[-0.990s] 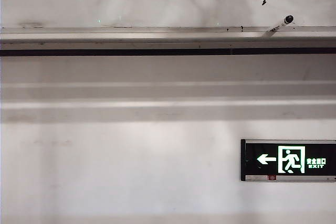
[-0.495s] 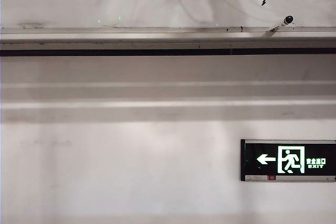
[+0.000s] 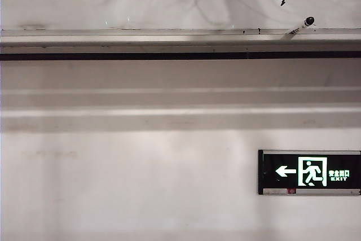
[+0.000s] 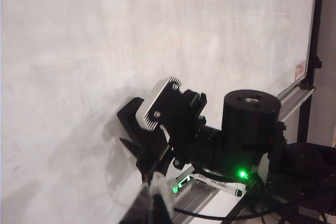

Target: Wipe the whiteboard clean using the black magnetic whiteboard eraser attached to the whiteboard.

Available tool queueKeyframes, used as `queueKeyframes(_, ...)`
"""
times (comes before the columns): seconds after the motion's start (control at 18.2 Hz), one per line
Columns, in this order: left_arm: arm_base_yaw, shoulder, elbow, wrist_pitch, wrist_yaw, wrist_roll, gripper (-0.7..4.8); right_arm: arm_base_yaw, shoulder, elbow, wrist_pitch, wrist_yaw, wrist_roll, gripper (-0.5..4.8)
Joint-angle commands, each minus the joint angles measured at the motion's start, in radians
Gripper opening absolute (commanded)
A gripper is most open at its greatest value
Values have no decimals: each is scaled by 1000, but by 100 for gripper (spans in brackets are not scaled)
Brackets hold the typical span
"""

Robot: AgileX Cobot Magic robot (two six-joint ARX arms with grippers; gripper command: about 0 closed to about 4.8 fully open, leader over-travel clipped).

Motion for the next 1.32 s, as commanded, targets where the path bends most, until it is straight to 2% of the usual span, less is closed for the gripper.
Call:
queueKeyframes(0.06,-1,-4,2,21,5,-3,-6,-4,3,-2,-18,16,3,386)
queueKeyframes(0.17,-1,-4,2,20,5,-4,-6,-4,3,-2,-27,68,3,236)
queueKeyframes(0.22,-1,-4,2,20,6,-4,-6,-4,7,-2,-31,69,3,190)
queueKeyframes(0.28,-1,-4,2,21,5,-4,-6,-5,10,-2,-32,74,2,165)
queueKeyframes(0.5,-1,-4,2,20,5,-4,-6,-6,17,0,33,82,1,145)
queueKeyframes(0.94,-1,-4,2,19,31,-5,-6,2,19,99,100,88,1,146)
queueKeyframes(1.16,-1,-4,2,19,31,-7,-6,2,19,103,194,80,0,147)
queueKeyframes(1.32,-1,-4,2,14,31,-7,-6,11,19,103,204,50,0,147)
